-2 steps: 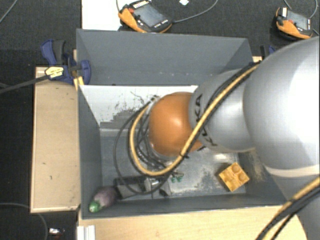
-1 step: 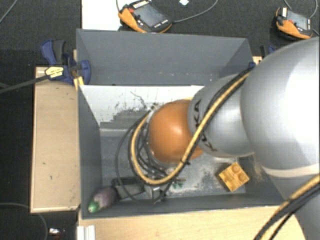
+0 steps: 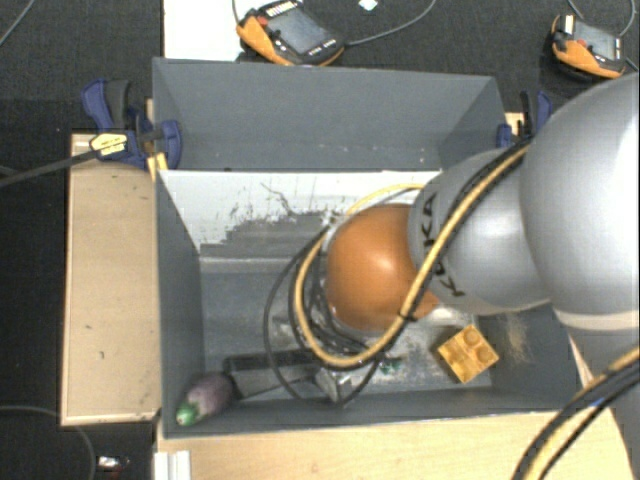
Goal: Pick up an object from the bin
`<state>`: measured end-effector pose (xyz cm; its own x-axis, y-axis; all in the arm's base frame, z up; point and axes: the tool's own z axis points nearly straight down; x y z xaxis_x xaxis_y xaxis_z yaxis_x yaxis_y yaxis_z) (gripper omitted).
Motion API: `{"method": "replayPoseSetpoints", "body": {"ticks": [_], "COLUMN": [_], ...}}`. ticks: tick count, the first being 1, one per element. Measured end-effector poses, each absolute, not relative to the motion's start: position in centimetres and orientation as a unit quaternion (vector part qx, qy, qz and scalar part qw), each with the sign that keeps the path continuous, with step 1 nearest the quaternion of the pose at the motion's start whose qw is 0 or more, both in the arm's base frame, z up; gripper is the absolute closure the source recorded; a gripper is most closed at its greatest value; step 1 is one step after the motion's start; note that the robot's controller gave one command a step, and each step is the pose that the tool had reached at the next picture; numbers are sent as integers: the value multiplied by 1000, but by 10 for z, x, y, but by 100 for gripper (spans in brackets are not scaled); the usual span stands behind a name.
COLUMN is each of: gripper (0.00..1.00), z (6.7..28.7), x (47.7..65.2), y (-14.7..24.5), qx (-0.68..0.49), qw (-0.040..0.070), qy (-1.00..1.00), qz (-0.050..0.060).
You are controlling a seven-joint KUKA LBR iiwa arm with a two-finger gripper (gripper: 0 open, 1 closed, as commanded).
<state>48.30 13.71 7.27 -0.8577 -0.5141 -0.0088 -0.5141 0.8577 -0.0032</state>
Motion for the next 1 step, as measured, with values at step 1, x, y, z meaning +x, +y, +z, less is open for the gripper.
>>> {"method": "replayPoseSetpoints", "body": {"ticks": [1], "gripper": [0], "z": [71], "x": [481], "y": [220], "qx": [-142], "qw": [9], "qy": [990], "qz": [2]}}
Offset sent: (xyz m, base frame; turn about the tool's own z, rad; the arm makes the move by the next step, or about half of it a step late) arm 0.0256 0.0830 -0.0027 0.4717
